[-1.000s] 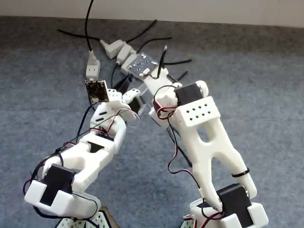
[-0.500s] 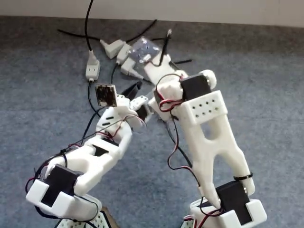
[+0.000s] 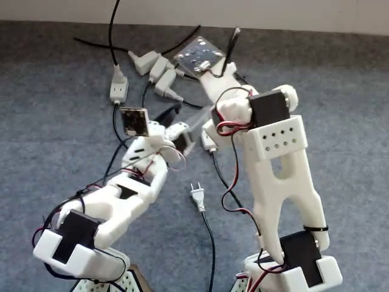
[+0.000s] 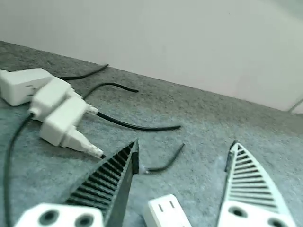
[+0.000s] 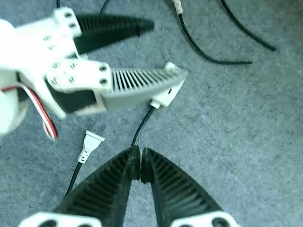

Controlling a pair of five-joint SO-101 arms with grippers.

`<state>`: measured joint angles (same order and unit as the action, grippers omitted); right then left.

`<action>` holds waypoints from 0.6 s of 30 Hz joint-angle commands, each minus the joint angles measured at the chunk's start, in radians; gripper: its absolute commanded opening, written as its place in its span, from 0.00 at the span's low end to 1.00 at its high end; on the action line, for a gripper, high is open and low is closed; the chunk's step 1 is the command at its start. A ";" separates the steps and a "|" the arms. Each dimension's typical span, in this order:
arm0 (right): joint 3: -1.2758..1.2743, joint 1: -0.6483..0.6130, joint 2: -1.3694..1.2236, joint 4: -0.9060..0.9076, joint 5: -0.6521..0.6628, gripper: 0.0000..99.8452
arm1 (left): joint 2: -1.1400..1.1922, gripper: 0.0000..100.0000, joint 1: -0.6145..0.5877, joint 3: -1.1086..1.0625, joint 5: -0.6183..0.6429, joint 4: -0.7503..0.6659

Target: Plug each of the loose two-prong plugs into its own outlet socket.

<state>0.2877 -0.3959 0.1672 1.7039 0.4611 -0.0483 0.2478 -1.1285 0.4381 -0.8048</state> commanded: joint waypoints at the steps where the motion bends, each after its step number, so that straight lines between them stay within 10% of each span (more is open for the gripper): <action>1: 0.044 0.087 0.016 0.061 -0.012 0.01 | -0.015 0.30 -0.091 0.062 0.005 0.089; 11: -0.163 0.403 0.133 0.058 -0.012 0.01 | -0.007 0.30 -0.059 0.567 0.011 1.381; 18: -0.306 0.487 0.223 0.056 0.006 0.01 | -0.018 0.30 0.093 0.619 0.164 1.475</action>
<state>0.0038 0.0690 0.3284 1.7254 0.4565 -0.0483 0.2877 -0.5547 0.4918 0.6360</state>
